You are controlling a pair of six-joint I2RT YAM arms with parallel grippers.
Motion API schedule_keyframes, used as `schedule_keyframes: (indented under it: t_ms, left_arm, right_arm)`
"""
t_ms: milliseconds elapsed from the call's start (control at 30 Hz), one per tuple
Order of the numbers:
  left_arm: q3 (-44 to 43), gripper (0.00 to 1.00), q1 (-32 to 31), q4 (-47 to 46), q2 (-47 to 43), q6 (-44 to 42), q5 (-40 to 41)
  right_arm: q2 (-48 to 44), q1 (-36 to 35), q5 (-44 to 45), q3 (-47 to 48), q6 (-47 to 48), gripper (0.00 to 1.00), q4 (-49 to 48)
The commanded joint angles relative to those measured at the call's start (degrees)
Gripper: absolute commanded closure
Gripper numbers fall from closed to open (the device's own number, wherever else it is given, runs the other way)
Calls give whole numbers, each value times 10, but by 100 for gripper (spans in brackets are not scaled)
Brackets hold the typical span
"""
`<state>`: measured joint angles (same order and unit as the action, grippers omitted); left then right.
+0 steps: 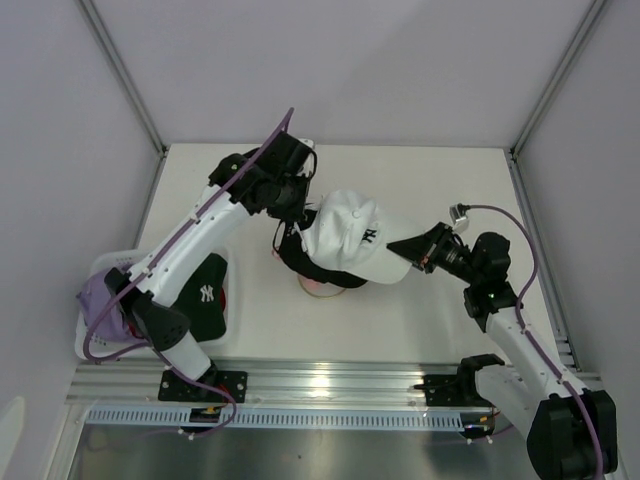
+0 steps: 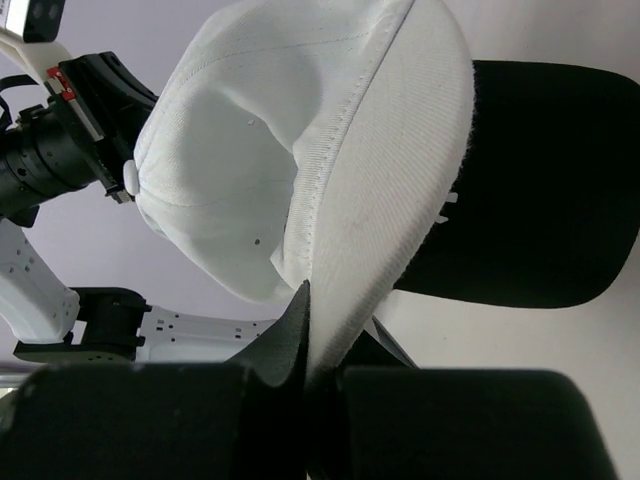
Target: Stack the hats
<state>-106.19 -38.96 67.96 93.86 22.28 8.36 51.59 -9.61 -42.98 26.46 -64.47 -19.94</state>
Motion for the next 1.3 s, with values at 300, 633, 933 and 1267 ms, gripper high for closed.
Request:
schedule_keyframes:
  t_ms: [300, 633, 933, 1267]
  left_arm:
    - [-101, 99, 0, 105, -21, 57, 116]
    - [-27, 99, 39, 125, -88, 72, 129]
    - [116, 99, 83, 76, -111, 70, 120]
    - [167, 99, 123, -5, -74, 59, 100]
  right_arm:
    - [-26, 0, 25, 33, -14, 100, 10]
    - [32, -21, 40, -17, -61, 100, -82]
    - [97, -33, 53, -5, -6, 100, -65]
    - [271, -35, 65, 2, 73, 100, -93]
